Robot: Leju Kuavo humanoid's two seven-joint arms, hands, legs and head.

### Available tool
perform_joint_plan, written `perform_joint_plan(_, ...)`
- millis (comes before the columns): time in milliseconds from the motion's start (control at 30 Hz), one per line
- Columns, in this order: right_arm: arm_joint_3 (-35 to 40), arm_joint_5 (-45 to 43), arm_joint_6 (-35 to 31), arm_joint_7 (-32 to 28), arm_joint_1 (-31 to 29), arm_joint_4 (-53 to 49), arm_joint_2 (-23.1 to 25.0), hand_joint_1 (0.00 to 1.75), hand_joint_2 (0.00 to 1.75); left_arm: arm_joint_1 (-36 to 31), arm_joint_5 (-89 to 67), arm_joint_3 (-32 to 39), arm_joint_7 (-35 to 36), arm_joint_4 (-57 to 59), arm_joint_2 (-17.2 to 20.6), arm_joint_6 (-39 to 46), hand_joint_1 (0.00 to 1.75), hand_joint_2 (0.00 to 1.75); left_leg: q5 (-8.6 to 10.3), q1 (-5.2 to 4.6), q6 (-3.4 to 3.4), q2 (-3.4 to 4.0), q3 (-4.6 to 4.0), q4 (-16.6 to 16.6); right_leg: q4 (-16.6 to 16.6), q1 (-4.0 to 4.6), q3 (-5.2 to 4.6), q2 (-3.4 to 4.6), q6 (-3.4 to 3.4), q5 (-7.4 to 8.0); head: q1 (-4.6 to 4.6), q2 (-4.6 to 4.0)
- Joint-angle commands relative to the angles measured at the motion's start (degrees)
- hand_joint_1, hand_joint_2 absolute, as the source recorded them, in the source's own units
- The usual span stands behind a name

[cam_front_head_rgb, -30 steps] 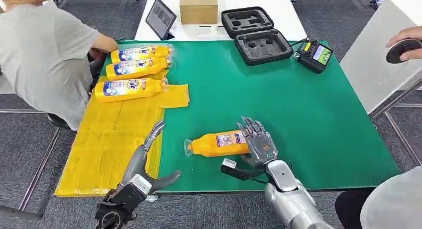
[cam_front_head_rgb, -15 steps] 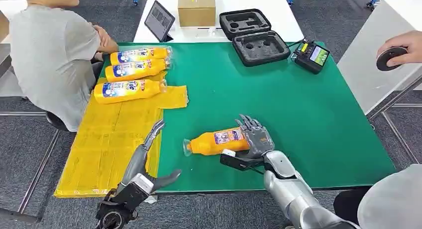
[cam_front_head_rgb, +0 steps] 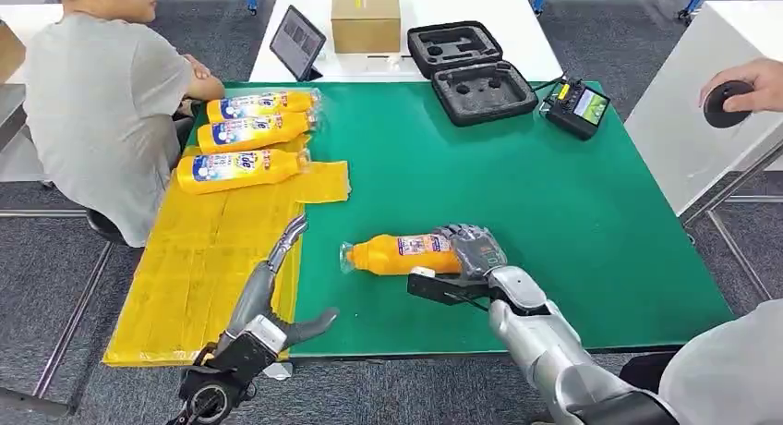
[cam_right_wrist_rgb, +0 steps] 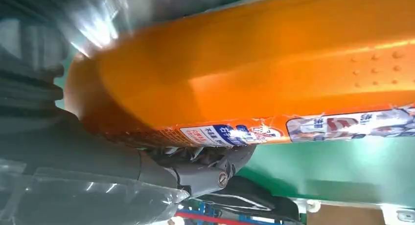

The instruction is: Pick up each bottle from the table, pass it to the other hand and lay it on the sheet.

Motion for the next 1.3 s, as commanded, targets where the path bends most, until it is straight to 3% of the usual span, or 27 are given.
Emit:
perform_joint_plan(33, -0.26, -0.05, 2.24, 0.49, 2.41, 5.79, -0.22, 1.75, 1.75, -1.77, 0.19, -0.53, 0.22, 3.42, -0.17, -0.18, 0.0, 1.75, 0.05, 0.07, -0.09, -0.31, 0.0, -0.09, -0.13, 0.06, 0.09, -0.18, -0.08, -0.01, 0.0, 0.0)
perform_joint_plan(300, -0.54, -0.69, 2.6, -0.23, 2.82, 5.63, -0.36, 1.75, 1.75, -2.71, 0.3, -0.94, -0.06, 5.18, 0.38, -0.42, 0.0, 1.75, 0.01, 0.06, -0.07, -0.25, 0.04, -0.1, -0.13, 0.05, -0.19, -0.15, -0.05, -0.07, 0.0, 0.0)
perform_joint_plan(400, -4.3, -6.3, 4.55, -5.99, 3.65, 4.87, 0.1, 1.75, 1.75, -3.64, 0.82, -1.36, -0.86, 6.53, 0.47, -0.37, 0.0, 1.75, 0.01, 0.05, -0.08, -0.3, 0.07, -0.09, -0.11, 0.05, -0.13, -0.19, -0.06, -0.08, 0.0, 0.0)
perform_joint_plan(433, -8.09, -11.75, 7.61, -11.04, 4.02, 4.41, 0.64, 1.75, 1.75, -3.86, 0.8, -1.38, -1.49, 6.63, 0.25, 0.42, 0.0, 1.75, 0.0, 0.06, -0.07, -0.29, 0.08, -0.08, -0.1, 0.05, -0.17, -0.19, -0.05, -0.09, 0.0, 0.0)
perform_joint_plan(600, -14.03, -23.14, 6.78, -20.72, 6.49, -1.14, 2.4, 1.75, 1.75, -2.16, 3.14, -1.79, -2.36, 6.4, -1.66, 3.65, 0.0, 1.75, -0.01, 0.07, -0.13, -0.15, 0.03, -0.19, -0.22, 0.06, -0.03, -0.06, -0.07, 0.01, -0.02, 0.0)
perform_joint_plan(833, -1.91, -49.28, 6.28, -20.72, 13.76, -22.91, 2.55, 1.75, 1.75, -3.09, 14.59, -1.66, -7.96, 11.01, -5.28, 12.46, 0.0, 1.75, -0.06, 0.03, -0.13, -0.01, -0.11, -0.06, -0.05, 0.06, -0.04, 0.05, -0.07, -0.02, 0.0, 0.0)
perform_joint_plan(1000, 1.14, -54.84, 4.12, -20.72, 15.14, -29.27, 2.24, 1.75, 1.75, -8.08, 21.8, -2.12, -8.26, 15.17, -6.83, 17.51, 0.0, 1.75, 0.02, 0.0, -0.08, -0.15, -0.74, 0.04, 0.1, 0.06, -0.59, -0.01, -0.05, -0.03, 0.0, 0.0)
perform_joint_plan(1167, 1.58, -57.98, 1.53, -20.72, 20.26, -38.34, 1.7, 1.75, 1.75, -8.49, 25.95, -2.17, -8.26, 15.72, -6.99, 18.46, 0.0, 1.75, -0.03, 0.03, -0.07, -0.35, -0.8, 0.06, 0.09, 0.04, -0.58, -0.18, -0.04, -0.14, 0.0, 0.0)
perform_joint_plan(1300, 3.13, -59.29, 0.27, -20.72, 21.35, -40.68, 1.96, 1.75, 1.75, -11.55, 38.78, -5.48, 1.05, 26.78, -9.48, 10.8, 0.0, 1.75, -0.01, -0.02, -0.05, -0.37, -0.78, -0.02, 0.01, -0.04, -0.53, -0.27, 0.01, -0.13, 0.0, 0.0)
